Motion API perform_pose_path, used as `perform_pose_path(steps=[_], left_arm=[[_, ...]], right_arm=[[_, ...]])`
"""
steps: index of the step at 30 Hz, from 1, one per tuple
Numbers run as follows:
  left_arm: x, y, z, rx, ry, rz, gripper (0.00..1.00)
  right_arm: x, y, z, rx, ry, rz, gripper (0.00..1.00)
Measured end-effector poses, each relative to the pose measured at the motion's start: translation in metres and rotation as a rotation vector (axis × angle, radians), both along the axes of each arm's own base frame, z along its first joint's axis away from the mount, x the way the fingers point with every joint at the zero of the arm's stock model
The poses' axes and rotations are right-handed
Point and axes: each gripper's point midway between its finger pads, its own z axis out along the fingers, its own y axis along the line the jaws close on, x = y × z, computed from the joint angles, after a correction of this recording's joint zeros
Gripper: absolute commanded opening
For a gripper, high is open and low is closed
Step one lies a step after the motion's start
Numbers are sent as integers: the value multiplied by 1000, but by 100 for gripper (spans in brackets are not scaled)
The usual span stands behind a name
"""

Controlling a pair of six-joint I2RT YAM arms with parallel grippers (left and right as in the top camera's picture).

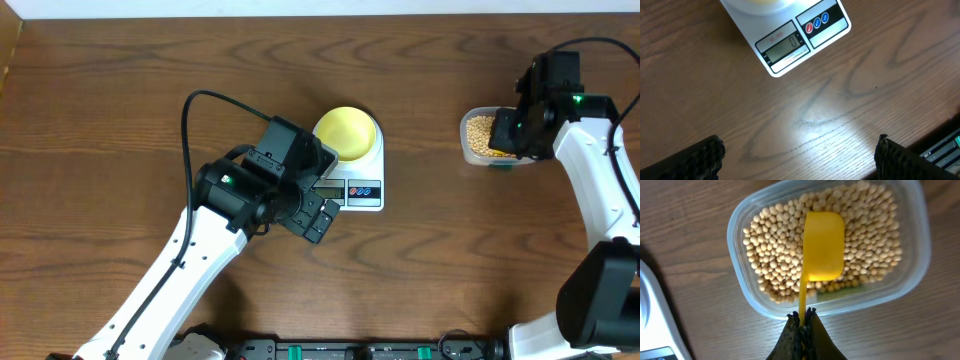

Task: Scoop item into bowl and weigh 50g on scale
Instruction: 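Lower the scoop with the right gripper into the soybeans, then drag the scoop through the soybeans with the right gripper to fill it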

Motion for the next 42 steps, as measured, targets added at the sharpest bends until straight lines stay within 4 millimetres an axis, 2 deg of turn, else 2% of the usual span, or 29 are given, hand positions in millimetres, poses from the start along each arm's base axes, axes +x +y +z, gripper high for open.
perform_pose_path(steps=[11,27,34,42], left_arm=[[0,0,0,0,0,0,98],[0,0,0,0,0,0,98],[0,0,0,0,0,0,98],[0,0,0,0,0,0,98]], right_arm=[[-1,5,-2,55,3,-3,1],[-11,-9,-2,220,31,-86,1],[-17,-3,-2,267,54,-89,1],[-22,-6,-2,293,69,-106,1]])
